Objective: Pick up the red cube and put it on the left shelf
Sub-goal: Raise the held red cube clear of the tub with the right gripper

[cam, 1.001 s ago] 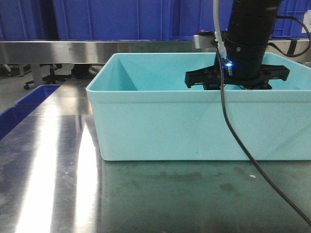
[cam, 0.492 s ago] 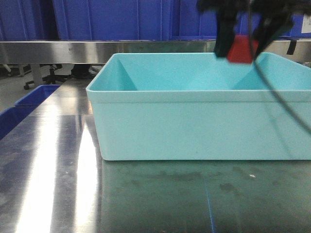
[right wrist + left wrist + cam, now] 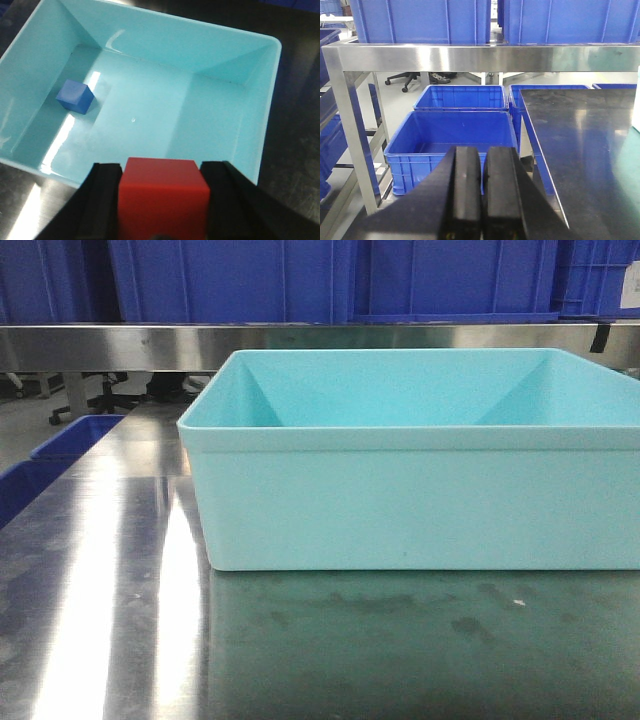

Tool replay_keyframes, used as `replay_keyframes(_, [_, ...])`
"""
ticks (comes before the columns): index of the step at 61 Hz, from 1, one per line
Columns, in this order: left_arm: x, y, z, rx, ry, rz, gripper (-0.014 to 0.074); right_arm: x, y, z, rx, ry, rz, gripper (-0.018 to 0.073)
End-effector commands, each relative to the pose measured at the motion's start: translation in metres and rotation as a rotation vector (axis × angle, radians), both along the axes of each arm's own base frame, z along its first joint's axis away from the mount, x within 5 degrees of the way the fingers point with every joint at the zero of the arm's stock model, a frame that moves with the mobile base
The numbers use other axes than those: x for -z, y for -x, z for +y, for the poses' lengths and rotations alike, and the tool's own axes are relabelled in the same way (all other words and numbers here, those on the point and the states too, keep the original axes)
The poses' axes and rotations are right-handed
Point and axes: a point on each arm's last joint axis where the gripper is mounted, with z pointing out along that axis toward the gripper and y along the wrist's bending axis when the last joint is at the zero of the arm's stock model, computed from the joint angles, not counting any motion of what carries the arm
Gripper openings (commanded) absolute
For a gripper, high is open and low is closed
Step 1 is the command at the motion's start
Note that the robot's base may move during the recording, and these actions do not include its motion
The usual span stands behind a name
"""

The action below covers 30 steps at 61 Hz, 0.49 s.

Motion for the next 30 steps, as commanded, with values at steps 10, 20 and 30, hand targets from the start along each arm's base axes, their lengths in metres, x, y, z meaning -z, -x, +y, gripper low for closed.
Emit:
replay_keyframes(10, [-0.001,0.000,-0.001,0.010,0.007,-0.079,0.0102,0.002,0.058,-0.026,-0.026,-0.081,-0.280,0.0079])
replay_keyframes(20, [-0.001,0.000,-0.001,0.010,0.007,-0.079,0.0102,0.015,0.082,-0.037,-0.029,-0.107,-0.365,0.0079])
replay_keyframes(30, [-0.001,0.000,-0.001,0.010,0.007,-0.079,0.0102,0.023,0.101,-0.045,-0.038,-0.149,-0.509,0.0079])
